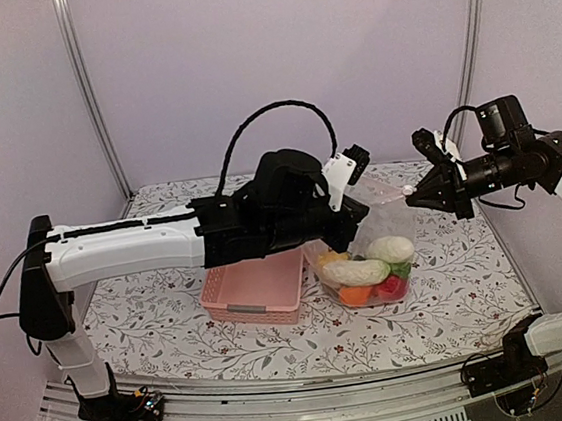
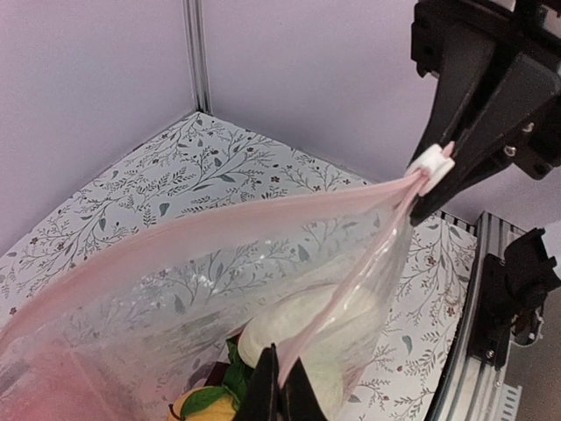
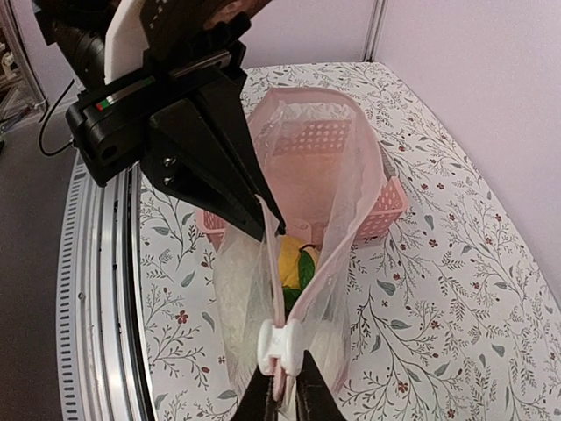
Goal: Place the food in the zip-top bag and seal the zipper
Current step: Pass from the left arm to the right
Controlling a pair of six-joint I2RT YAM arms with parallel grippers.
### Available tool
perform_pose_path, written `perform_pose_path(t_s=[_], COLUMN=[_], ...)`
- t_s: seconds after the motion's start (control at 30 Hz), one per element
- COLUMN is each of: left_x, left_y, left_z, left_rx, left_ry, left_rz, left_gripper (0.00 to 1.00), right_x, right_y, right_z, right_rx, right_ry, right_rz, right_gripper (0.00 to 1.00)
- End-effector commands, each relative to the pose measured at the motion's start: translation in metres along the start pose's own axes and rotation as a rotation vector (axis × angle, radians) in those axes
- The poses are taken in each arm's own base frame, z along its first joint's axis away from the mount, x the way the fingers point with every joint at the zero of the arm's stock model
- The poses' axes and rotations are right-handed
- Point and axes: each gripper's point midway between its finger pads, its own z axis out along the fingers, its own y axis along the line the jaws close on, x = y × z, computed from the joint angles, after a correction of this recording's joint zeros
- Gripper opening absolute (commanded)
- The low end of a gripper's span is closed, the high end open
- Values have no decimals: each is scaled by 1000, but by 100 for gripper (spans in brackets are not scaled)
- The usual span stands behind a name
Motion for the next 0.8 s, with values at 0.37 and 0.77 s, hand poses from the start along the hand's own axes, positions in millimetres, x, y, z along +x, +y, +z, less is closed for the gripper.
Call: perform_pose_path(t_s=[0.37,0.77], left_x=[-54,-83], left_y=[-6,-53], left_z=[-49,-40], left_rx=[79,303], left_ry=[-107,-169], left_rz=[88,166], left_gripper=[34,53], right_x=[-21,-26], right_y=[7,34], right_z=[-16,-29], right_rx=[16,-70], right_ry=[-27,-38], right_rz=[-56,-113], right_gripper=[0,0])
